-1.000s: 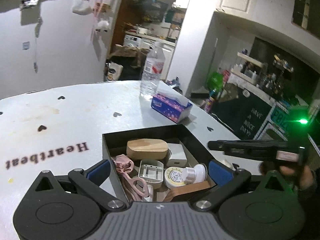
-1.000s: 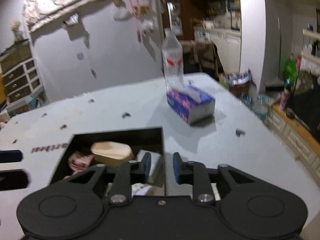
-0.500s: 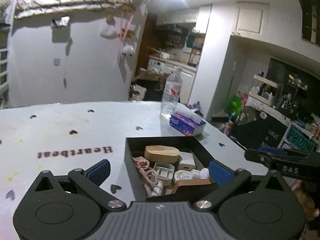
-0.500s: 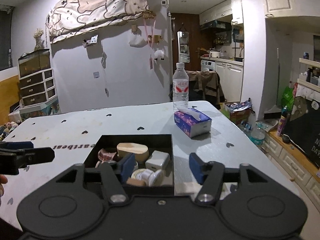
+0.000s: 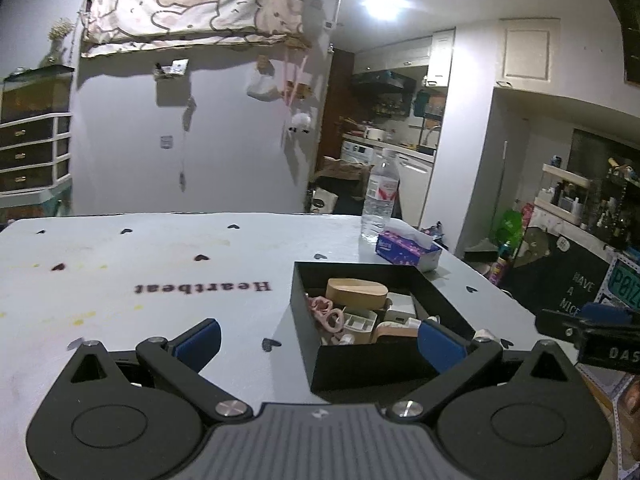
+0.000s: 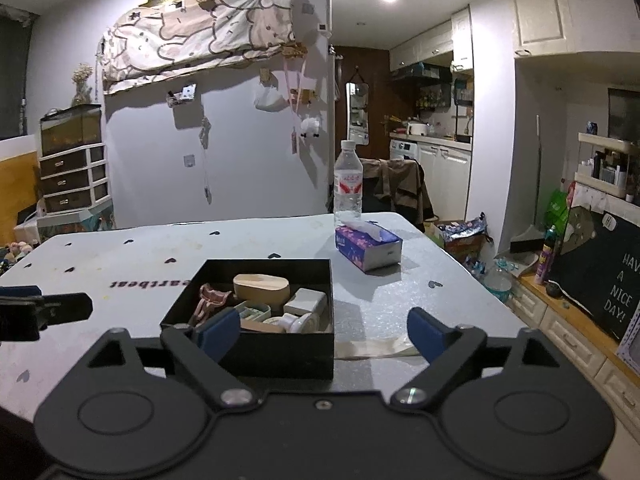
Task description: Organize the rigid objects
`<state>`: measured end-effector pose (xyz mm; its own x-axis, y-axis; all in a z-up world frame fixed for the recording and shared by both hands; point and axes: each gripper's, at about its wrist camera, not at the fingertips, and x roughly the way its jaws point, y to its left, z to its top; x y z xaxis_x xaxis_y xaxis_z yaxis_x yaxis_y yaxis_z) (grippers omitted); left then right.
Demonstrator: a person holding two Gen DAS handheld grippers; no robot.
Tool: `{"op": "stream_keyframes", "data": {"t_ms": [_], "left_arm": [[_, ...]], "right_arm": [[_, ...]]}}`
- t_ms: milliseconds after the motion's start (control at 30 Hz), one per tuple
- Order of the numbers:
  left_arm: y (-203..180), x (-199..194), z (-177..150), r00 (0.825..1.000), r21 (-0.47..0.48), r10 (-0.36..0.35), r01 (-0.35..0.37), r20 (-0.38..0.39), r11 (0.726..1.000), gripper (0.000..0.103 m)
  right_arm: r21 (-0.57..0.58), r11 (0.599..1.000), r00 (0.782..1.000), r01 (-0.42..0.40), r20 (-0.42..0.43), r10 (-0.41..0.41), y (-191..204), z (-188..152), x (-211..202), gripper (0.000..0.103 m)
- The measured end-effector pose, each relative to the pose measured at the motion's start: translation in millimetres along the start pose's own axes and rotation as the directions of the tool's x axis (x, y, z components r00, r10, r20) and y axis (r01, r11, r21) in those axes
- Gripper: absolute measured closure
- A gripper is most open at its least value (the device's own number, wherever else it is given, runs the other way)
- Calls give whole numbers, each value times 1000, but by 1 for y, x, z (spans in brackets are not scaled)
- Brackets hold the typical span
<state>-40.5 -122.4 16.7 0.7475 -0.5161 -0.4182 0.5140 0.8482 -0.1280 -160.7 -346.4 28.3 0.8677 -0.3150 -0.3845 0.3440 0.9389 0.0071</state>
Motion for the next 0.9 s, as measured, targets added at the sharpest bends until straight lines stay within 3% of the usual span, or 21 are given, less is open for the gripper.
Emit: {"op": "stream_keyframes", "data": {"t_ms": [67,900], "left_arm": [[-3,-5,-4,1000,1,17,-17,-1,1000,0],[-11,-24,-22,996,22,95,-95,3,995,0]], "right_arm": [[-14,1000,1000,-2,9,2,2,-3,-6,3],[-22,1000,1000,-10,3,10,7,-10,-14,3]]}}
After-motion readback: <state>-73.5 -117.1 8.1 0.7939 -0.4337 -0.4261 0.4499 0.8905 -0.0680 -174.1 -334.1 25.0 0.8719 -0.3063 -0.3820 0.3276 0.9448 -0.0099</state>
